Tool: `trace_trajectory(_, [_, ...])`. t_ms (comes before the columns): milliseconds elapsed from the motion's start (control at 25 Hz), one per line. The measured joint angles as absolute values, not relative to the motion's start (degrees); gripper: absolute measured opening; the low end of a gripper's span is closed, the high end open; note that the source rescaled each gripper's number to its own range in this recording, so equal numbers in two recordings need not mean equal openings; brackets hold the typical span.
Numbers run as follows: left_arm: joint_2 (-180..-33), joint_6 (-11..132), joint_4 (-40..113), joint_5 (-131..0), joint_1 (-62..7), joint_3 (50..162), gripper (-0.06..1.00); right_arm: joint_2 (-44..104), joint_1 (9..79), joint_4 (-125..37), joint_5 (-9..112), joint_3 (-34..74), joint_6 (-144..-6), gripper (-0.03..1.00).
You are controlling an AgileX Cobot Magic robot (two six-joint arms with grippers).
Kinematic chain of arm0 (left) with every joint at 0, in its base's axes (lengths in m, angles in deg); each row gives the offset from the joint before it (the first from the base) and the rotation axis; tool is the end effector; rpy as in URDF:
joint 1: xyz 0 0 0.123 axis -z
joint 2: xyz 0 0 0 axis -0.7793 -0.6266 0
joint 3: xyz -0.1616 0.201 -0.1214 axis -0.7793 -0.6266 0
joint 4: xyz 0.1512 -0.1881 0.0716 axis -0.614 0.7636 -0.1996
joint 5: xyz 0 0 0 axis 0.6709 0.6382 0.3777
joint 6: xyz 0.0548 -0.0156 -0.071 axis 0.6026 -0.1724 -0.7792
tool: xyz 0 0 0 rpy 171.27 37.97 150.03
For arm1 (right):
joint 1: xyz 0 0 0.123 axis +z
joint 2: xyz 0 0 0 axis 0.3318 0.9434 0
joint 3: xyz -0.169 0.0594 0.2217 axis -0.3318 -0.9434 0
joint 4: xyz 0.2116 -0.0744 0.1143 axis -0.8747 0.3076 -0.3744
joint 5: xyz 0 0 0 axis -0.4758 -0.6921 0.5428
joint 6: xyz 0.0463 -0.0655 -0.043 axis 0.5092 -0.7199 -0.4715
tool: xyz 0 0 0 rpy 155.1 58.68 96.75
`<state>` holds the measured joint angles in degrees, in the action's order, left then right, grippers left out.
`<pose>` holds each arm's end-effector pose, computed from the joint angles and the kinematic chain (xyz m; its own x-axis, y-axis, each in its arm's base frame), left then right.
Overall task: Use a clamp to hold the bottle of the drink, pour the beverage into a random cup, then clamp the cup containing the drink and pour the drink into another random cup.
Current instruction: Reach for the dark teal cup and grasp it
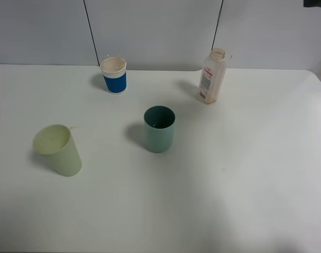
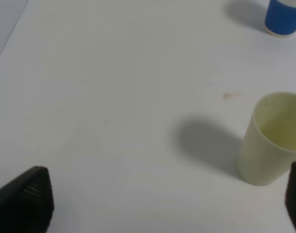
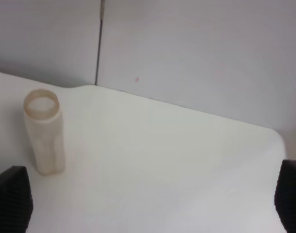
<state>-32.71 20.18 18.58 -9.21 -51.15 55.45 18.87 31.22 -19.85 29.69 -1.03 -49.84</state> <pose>-0.0063 0.0056 0.2793 -0.4372 -0.0668 -0.8969 -0.0846 0.9959 -0.0330 0.2293 0.0349 0.3796 -0.4328 -0.2885 -0.8540 -0.1685 0.9566 -0.2378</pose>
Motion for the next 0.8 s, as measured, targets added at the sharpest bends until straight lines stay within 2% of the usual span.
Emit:
trace_trajectory(360, [-32.71,20.18,18.58,-9.21,-51.15,55.45,0.88,7.08,31.22,-19.90,20.00,-1.48,-52.67,1.00])
trace_trajectory(800, [-32.71,20.18,18.58,-9.21,-51.15,55.45,0.88,-12.12,31.22,-25.91,16.92,-19.82,-53.68,1.00])
